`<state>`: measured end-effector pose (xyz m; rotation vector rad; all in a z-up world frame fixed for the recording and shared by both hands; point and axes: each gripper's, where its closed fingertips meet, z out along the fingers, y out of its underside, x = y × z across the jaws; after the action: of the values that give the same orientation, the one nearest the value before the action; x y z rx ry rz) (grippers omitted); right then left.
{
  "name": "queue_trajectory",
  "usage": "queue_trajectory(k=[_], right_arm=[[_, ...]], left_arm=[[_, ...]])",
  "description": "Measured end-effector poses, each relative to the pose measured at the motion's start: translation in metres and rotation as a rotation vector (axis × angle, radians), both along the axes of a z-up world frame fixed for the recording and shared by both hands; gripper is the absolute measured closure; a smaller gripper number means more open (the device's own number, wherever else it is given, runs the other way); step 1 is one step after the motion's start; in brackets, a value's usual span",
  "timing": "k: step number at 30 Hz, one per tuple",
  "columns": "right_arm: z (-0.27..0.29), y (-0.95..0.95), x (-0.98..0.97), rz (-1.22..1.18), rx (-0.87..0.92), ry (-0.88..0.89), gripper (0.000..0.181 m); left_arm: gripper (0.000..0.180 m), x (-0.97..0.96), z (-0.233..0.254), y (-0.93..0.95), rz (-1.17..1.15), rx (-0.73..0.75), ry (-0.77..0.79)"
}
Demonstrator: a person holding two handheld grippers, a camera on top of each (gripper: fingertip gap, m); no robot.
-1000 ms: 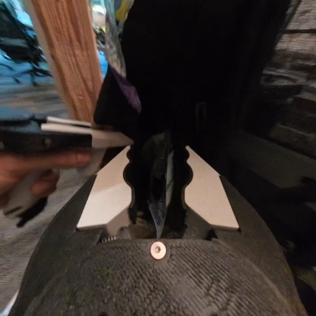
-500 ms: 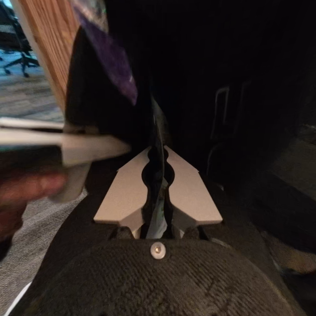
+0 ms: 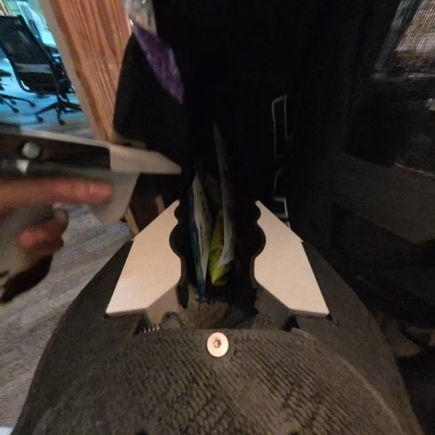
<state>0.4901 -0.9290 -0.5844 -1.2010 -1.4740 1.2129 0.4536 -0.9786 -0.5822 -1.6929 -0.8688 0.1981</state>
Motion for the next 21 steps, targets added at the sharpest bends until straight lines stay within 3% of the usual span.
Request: queue_trajectory(k=[3, 7, 9, 10, 12, 15, 19, 21], right_arm=[[-0.032, 0.012, 0.031, -0.072, 0.132, -0.083, 0.136], [-0.084, 0.008, 0.025, -0.059, 0.161, -0.226, 0.149], [-0.101, 0.003, 0.008, 0.008, 0.173, -0.292, 0.178], [-0.106, -0.001, 0.000, 0.038, 0.144, -0.317, 0.181], [-0.108, -0.009, -0.021, 0.052, 0.091, -0.327, 0.181], [-0.120, -0.022, -0.048, 0.098, 0.168, -0.375, 0.181], [-0.110, -0.017, -0.022, 0.040, 0.043, -0.378, 0.181], [-0.093, -0.007, 0.012, -0.047, 0.050, -0.311, 0.159]], left_arm=[[0.178, 0.000, 0.000, 0.000, -0.010, -0.005, -0.006], [0.178, 0.000, 0.000, 0.001, -0.038, 0.007, -0.011], [0.178, 0.000, 0.000, 0.001, -0.051, -0.004, -0.010], [0.178, 0.000, -0.001, 0.001, -0.056, -0.008, -0.008], [0.178, 0.002, 0.000, 0.001, -0.066, -0.001, -0.018], [0.178, 0.002, -0.002, 0.002, -0.055, -0.009, -0.024], [0.177, -0.003, -0.001, -0.001, -0.052, -0.025, -0.026], [0.176, 0.000, -0.001, 0.001, -0.067, -0.033, -0.021]])
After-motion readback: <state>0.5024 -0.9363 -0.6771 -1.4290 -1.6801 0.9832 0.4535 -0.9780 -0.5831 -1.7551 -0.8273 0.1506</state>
